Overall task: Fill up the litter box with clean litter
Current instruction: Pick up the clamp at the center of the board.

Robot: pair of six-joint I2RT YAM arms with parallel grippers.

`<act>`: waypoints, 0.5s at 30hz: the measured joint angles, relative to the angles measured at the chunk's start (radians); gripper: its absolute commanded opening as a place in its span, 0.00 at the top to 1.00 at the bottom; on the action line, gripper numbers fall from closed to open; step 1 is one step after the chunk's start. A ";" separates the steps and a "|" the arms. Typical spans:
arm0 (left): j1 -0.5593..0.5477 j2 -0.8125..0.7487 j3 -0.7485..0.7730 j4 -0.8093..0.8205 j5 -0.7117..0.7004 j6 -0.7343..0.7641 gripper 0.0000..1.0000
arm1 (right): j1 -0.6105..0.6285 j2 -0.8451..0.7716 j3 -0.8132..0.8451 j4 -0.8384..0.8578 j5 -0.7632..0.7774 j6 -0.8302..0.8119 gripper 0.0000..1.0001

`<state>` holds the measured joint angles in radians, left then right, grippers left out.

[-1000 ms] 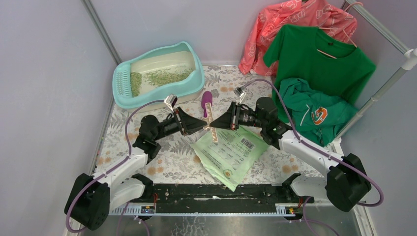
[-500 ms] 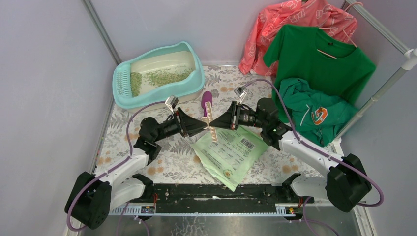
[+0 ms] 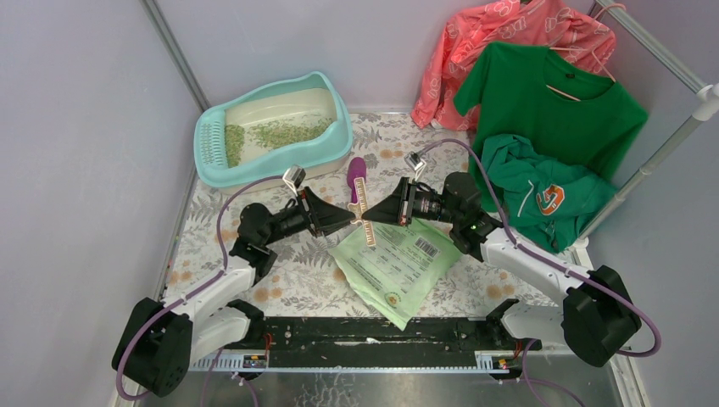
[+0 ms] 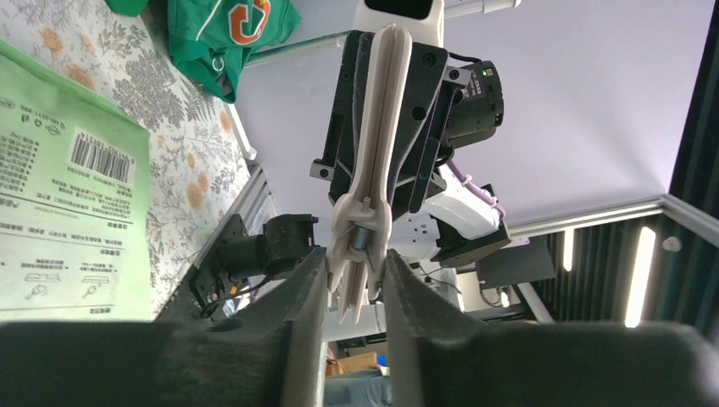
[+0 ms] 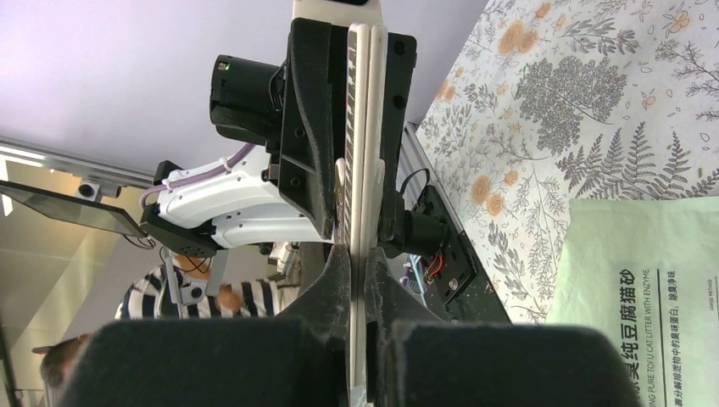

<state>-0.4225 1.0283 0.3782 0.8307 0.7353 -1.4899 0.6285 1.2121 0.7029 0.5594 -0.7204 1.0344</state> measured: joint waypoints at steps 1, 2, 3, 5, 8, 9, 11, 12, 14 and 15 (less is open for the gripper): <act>0.000 0.000 -0.001 0.001 0.001 0.000 0.84 | 0.000 0.000 -0.002 0.002 -0.001 0.003 1.00; 0.000 0.000 -0.003 0.003 0.001 0.001 0.90 | 0.000 0.000 -0.004 0.006 -0.002 0.006 1.00; 0.000 0.000 -0.004 0.005 0.003 0.004 0.96 | 0.000 0.001 -0.006 0.009 0.000 0.009 1.00; 0.000 0.000 -0.006 0.007 0.004 0.004 1.00 | 0.000 0.001 -0.009 0.013 0.000 0.012 0.98; 0.000 0.000 -0.006 0.006 0.005 0.005 1.00 | 0.000 0.001 -0.011 0.015 0.000 0.015 0.51; 0.000 0.000 -0.006 0.006 0.005 0.007 1.00 | 0.000 0.001 -0.011 0.015 0.000 0.018 0.49; 0.000 0.000 -0.005 0.006 0.005 0.008 1.00 | 0.000 0.001 -0.011 0.009 -0.004 0.012 0.48; 0.000 0.000 -0.005 0.005 0.005 0.008 1.00 | 0.000 0.001 -0.011 0.006 -0.004 0.010 0.48; 0.000 0.000 -0.005 0.005 0.005 0.008 1.00 | 0.000 0.001 -0.011 0.000 -0.004 0.008 0.46; 0.000 0.000 -0.005 0.005 0.005 0.008 1.00 | 0.000 0.001 -0.011 -0.002 -0.004 0.006 0.46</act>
<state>-0.4221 1.0286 0.3729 0.8356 0.7406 -1.4818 0.6281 1.2129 0.6918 0.5575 -0.7242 1.0409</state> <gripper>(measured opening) 0.099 0.526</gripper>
